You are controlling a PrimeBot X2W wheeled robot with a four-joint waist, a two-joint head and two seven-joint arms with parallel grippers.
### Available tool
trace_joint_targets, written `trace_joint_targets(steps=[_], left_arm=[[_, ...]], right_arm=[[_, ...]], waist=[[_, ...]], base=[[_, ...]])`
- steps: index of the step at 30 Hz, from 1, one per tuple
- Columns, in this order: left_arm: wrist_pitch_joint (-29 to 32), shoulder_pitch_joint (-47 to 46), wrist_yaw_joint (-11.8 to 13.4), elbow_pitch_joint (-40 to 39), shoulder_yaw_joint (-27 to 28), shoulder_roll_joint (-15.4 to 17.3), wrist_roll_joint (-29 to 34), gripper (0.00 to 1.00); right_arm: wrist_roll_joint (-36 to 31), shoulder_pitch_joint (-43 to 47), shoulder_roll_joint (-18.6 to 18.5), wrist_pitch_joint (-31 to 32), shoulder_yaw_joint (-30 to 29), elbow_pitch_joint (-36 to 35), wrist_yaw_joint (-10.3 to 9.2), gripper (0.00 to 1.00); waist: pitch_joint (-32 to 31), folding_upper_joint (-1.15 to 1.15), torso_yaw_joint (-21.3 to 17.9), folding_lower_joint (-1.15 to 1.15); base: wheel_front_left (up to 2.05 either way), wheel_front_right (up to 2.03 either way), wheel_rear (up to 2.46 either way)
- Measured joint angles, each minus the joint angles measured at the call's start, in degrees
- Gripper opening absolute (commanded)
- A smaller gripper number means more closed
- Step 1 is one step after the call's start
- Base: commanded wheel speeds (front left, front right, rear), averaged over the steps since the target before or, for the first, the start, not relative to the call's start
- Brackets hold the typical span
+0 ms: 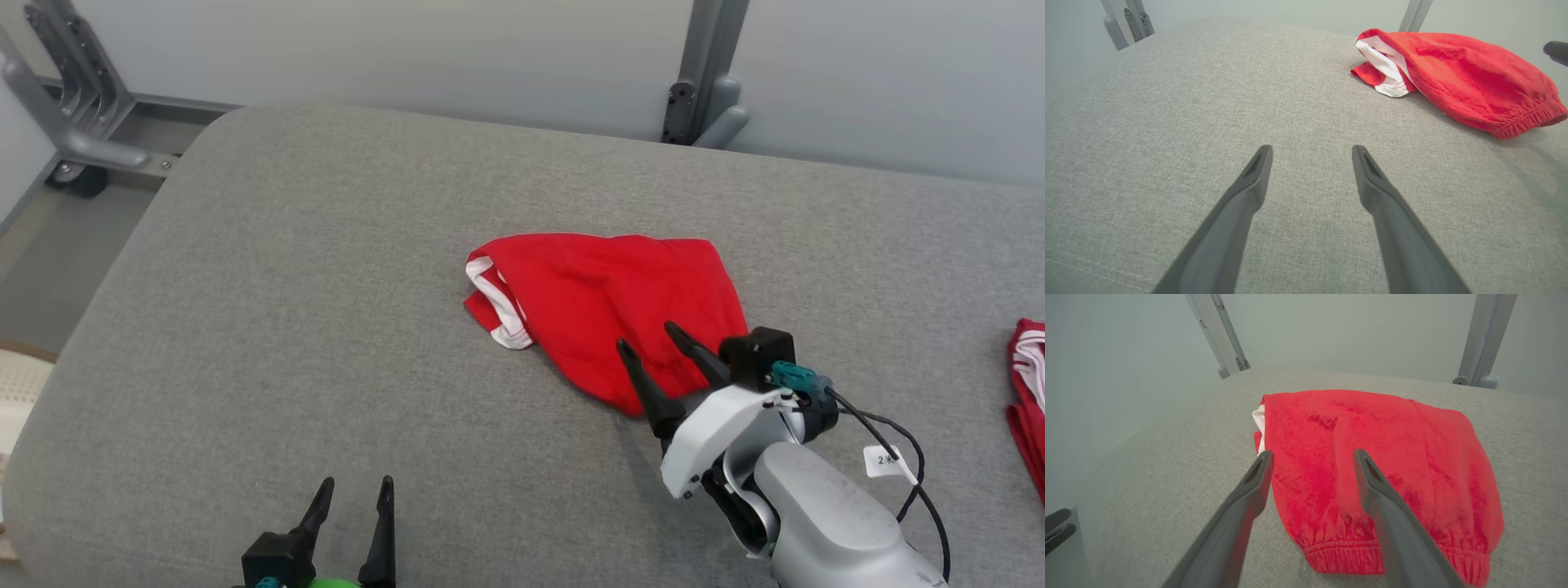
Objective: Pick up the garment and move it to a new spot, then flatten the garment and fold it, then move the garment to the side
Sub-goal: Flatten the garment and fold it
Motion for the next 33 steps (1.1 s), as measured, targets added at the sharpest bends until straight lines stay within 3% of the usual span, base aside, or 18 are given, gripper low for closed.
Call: trace_joint_targets(steps=[9, 22, 28, 33], left_arm=[[0.0, 1.52, 0.01, -1.86, 2.52, 0.02, 1.18, 1.0], [0.0, 3.22, 1.83, -2.78, 6.62, 0.03, 2.09, 1.0], [0.0, 3.25, 2.38, -3.0, 7.51, 0.02, 2.4, 1.0], [0.0, 2.57, 2.0, -2.96, 6.42, 0.01, 2.55, 1.0]], right_arm=[[-5.76, 10.72, -0.46, -0.04, -6.76, -10.72, 0.0, 1.0], [-19.35, 22.33, 2.65, -0.03, -18.79, -20.51, 0.0, 1.0], [-20.96, 25.04, 3.32, -0.04, -20.08, -21.23, 0.0, 1.0], [-19.78, 24.54, 3.7, -0.03, -17.18, -19.97, 0.0, 1.0]], waist=[[-3.06, 0.0, -6.59, 0.0], [-4.98, 0.0, -14.64, 0.0], [-4.61, 0.0, -16.38, 0.0], [-3.77, 0.0, -15.15, 0.0]], base=[[0.0, 0.0, 0.0], [0.0, 0.0, 0.0], [0.0, 0.0, 0.0], [0.0, 0.0, 0.0]])
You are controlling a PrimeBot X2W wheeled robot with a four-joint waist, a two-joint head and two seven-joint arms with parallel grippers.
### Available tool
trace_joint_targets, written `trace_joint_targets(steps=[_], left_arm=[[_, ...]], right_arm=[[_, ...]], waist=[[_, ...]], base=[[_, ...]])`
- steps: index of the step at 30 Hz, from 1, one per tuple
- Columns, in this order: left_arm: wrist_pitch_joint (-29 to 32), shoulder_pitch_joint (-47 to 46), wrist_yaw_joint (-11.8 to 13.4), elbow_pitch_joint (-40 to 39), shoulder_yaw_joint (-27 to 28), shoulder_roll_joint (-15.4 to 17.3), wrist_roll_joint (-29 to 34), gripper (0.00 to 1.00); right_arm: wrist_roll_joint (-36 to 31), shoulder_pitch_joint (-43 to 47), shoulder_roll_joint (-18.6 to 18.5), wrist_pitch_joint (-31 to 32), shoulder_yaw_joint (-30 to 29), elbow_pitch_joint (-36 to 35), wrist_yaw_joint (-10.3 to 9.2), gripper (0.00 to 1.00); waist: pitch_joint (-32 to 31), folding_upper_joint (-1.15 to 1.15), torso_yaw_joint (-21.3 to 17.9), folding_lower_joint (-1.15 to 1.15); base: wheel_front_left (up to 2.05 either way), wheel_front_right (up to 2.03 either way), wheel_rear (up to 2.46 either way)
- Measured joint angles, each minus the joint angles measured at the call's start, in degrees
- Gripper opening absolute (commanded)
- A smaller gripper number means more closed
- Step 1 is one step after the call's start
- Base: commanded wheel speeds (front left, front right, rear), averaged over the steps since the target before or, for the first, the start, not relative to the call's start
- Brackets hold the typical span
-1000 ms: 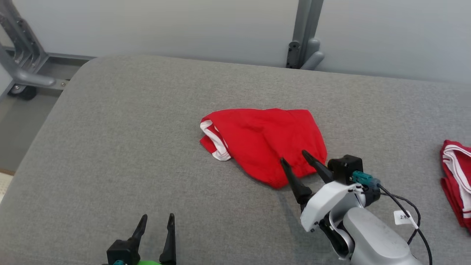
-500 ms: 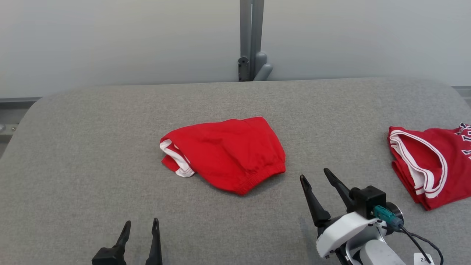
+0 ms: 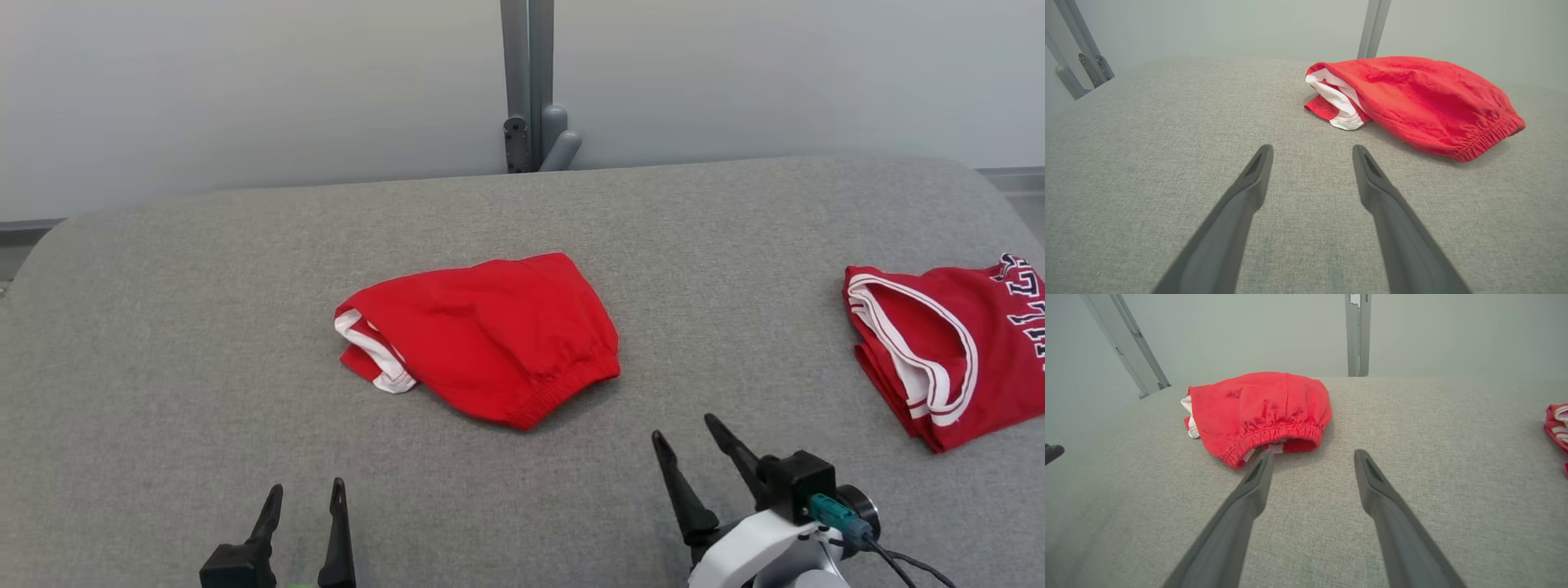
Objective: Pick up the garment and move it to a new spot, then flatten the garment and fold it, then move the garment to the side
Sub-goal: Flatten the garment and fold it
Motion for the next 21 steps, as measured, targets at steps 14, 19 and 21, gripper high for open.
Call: trace_joint_targets(steps=[14, 19, 21], left_arm=[[0.0, -3.27, -0.73, 0.04, -2.34, 0.03, 0.57, 1.0], [0.0, -3.87, -0.65, -0.3, -2.76, 0.04, 0.36, 1.0], [0.0, -4.0, -0.65, -0.42, -3.25, 0.02, 0.15, 1.0]], right_arm=[[9.94, -12.56, -0.7, 0.0, 8.53, 14.22, 0.0, 1.0], [13.06, -15.12, -0.85, -0.01, 9.58, 17.42, 0.0, 1.0], [14.14, -15.84, -0.96, -0.01, 10.96, 17.85, 0.0, 1.0]], waist=[[5.75, 0.0, 9.7, 0.0], [8.16, 0.0, 13.49, 0.0], [9.09, 0.0, 14.72, 0.0]], base=[[0.0, 0.0, 0.0], [0.0, 0.0, 0.0], [0.0, 0.0, 0.0]])
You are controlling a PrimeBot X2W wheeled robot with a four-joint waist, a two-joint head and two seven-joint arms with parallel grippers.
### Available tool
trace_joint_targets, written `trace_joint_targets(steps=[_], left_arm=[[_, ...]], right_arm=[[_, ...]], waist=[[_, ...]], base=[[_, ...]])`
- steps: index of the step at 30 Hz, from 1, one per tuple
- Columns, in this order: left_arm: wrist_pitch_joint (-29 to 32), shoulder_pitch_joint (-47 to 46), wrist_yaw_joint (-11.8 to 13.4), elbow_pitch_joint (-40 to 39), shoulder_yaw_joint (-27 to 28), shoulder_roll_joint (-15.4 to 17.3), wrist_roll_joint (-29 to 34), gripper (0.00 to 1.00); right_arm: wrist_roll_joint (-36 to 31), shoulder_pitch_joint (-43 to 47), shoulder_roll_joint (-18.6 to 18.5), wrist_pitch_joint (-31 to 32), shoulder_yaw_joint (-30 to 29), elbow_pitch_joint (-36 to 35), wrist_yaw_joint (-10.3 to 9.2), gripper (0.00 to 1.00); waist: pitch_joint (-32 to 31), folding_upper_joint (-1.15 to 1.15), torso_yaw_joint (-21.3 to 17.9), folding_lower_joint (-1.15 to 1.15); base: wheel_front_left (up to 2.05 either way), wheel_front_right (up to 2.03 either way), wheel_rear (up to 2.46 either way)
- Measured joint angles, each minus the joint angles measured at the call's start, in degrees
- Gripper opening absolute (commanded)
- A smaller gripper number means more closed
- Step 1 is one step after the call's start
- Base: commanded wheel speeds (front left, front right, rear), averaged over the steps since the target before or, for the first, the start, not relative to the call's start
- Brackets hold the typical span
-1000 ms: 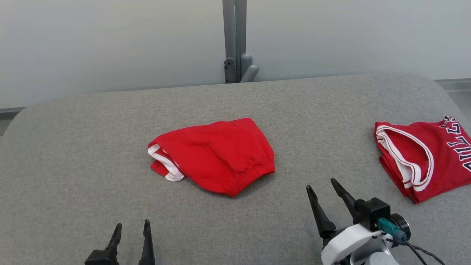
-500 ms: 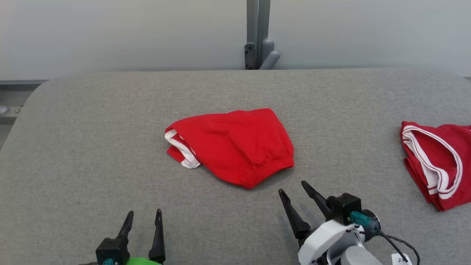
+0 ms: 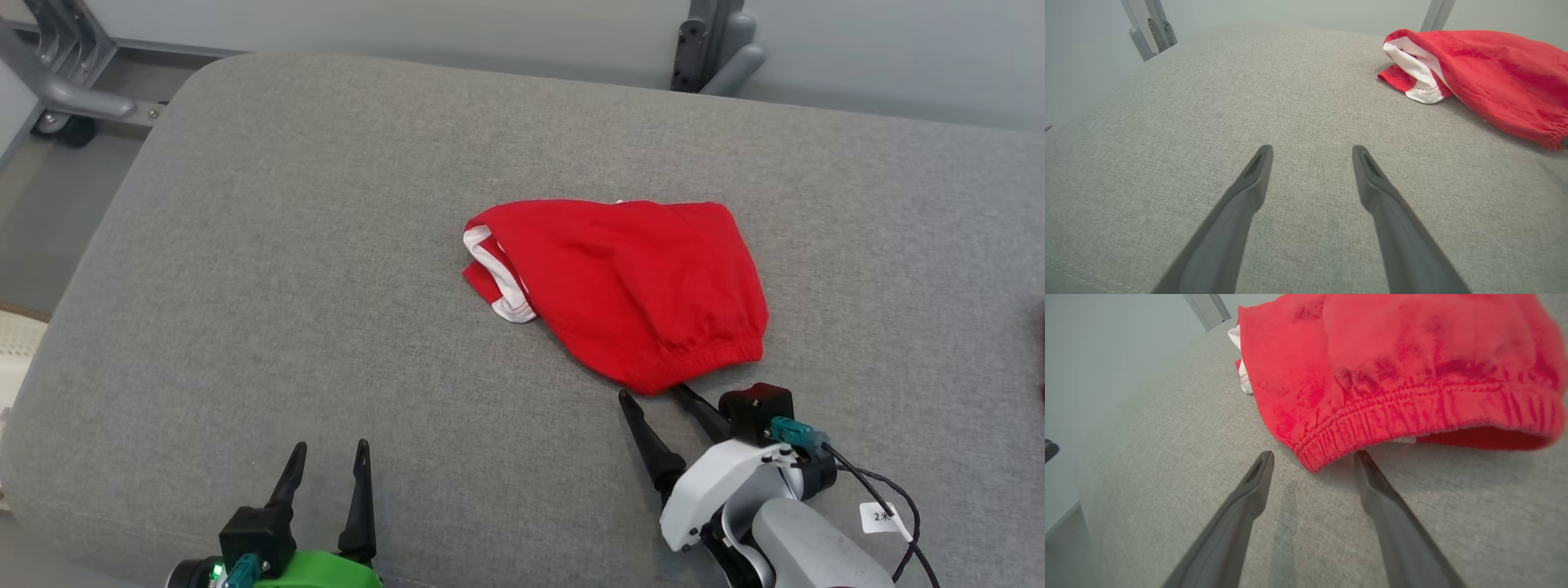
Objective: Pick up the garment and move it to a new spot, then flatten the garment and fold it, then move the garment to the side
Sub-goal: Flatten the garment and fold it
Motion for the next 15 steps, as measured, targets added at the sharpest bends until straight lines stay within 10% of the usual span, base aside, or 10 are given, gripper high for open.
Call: trace_joint_targets(steps=[5, 6, 7, 9, 15], left_arm=[[0.0, -0.27, 0.47, -0.25, -0.45, 0.01, -0.68, 1.0], [0.0, -0.49, 0.51, -0.33, -0.57, 0.01, -0.78, 1.0], [0.0, -0.77, 0.52, -0.37, -0.66, 0.0, -0.82, 1.0], [0.0, -0.92, 0.53, -0.37, -0.7, 0.0, -1.02, 1.0], [-0.01, -0.84, 0.49, -0.02, -0.68, -0.01, -1.21, 1.0]], right_arm=[[1.67, -1.14, -0.24, 0.0, 1.93, -1.1, 0.0, 0.92], [1.83, -1.28, -0.29, 0.0, 2.13, -1.65, 0.0, 0.53], [2.07, -1.3, -0.29, 0.0, 2.33, -2.23, 0.0, 0.53], [2.56, -1.28, -0.25, 0.01, 2.35, -2.93, 0.0, 0.0], [4.15, -1.01, -0.73, 0.0, 3.14, -8.39, 0.0, 0.0]], waist=[[2.14, 0.0, 1.86, 0.0], [2.45, 0.0, 2.02, 0.0], [2.7, 0.0, 2.1, 0.0], [2.8, 0.0, 2.04, 0.0], [2.08, 0.0, 0.57, 0.0]], base=[[0.0, 0.0, 0.0], [0.0, 0.0, 0.0], [0.0, 0.0, 0.0], [0.0, 0.0, 0.0], [0.0, 0.0, 0.0]])
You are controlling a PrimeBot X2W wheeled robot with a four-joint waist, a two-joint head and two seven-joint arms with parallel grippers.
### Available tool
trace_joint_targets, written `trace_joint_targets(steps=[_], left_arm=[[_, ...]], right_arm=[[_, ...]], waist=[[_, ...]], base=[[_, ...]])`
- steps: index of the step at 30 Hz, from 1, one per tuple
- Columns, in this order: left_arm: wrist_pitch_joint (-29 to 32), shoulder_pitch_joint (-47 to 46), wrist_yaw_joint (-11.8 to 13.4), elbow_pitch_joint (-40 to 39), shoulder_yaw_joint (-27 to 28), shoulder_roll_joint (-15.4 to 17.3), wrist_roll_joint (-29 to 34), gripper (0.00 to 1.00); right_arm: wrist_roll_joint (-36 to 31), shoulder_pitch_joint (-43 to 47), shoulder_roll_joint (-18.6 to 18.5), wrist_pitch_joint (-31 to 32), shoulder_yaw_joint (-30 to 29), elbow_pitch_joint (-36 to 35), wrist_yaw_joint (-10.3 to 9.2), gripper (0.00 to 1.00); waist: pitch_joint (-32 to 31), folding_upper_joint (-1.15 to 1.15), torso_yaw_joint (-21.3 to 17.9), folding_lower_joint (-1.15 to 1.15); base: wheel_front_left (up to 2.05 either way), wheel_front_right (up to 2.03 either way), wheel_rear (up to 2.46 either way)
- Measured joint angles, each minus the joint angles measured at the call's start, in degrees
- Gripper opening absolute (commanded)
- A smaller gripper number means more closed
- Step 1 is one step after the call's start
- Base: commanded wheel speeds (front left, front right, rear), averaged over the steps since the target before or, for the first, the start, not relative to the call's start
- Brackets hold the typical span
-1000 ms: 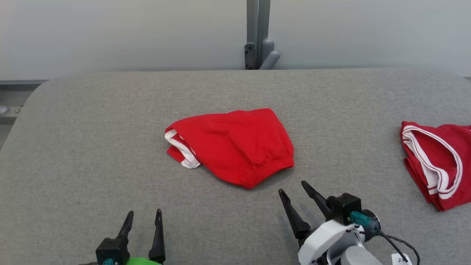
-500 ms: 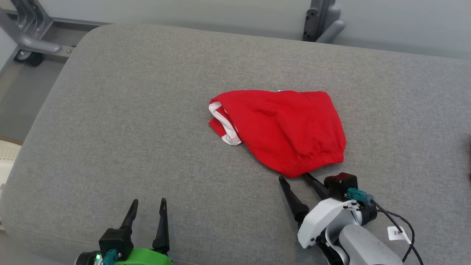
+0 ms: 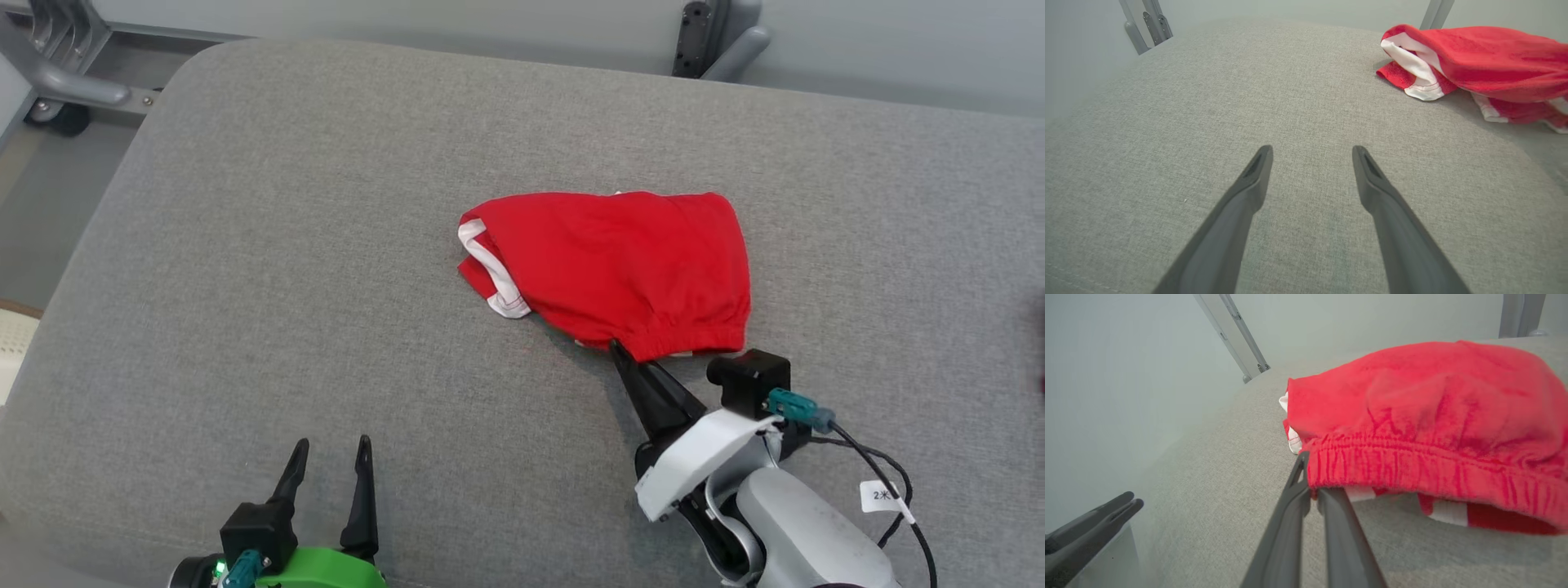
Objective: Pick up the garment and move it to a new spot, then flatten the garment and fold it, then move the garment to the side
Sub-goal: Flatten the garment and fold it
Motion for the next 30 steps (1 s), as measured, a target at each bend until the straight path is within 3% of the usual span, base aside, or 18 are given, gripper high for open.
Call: trace_joint_targets(steps=[5, 12, 14, 21, 26, 28, 29, 30], left_arm=[[0.01, 1.35, -0.35, 0.77, 0.15, -0.01, -0.03, 1.0], [0.01, 3.71, -0.69, 2.14, 0.41, -0.01, -0.07, 1.0], [0.01, 4.3, -0.75, 2.43, 0.48, -0.01, -0.12, 1.0], [0.01, 5.77, -0.97, 3.08, 0.43, -0.01, -0.14, 1.0], [0.01, 6.02, -1.07, 3.63, 0.44, 0.0, -0.11, 1.0], [0.01, 5.8, -1.1, 3.79, 0.4, 0.0, -0.1, 1.0], [0.01, 5.3, -1.26, 3.9, 0.13, 0.0, -0.1, 1.0], [0.01, 4.9, -1.32, 3.97, -0.05, 0.0, -0.09, 1.0]], right_arm=[[2.86, 0.21, -1.71, 0.0, -0.11, -8.22, 0.0, 0.0], [12.11, -0.31, -5.83, 0.0, 3.05, -18.41, -0.01, 0.0], [17.41, -1.21, -8.05, 0.0, 5.86, -21.92, -0.01, 0.0], [36.3, -1.54, -9.16, 0.65, 8.0, -28.52, -0.01, 0.0], [46.22, -0.84, -12.04, 0.46, 0.76, -22.02, -0.01, 0.0], [45.77, -1.08, -13.93, 0.34, -0.85, -14.97, -0.02, 0.0], [42.58, -2.14, -14.96, 0.31, -1.72, -6.94, -0.02, 0.0], [41.52, -3.06, -14.94, 0.24, -2.08, -3.6, -0.02, 0.0]], waist=[[-2.02, 0.0, -2.11, 0.0], [-6.06, 0.0, -5.2, 0.0], [-7.82, 0.0, -6.44, 0.0], [-10.28, 0.0, -8.64, 0.0], [-9.5, 0.0, -8.59, 0.0], [-8.82, 0.0, -8.27, 0.0], [-8.14, 0.0, -7.83, 0.0], [-7.82, 0.0, -7.58, 0.0]], base=[[0.0, 0.0, 0.0], [0.0, 0.0, 0.0], [0.0, 0.0, 0.0], [0.0, 0.0, 0.0], [0.0, 0.0, 0.0], [0.0, 0.0, 0.0], [0.0, 0.0, 0.0], [0.0, 0.0, 0.0]])
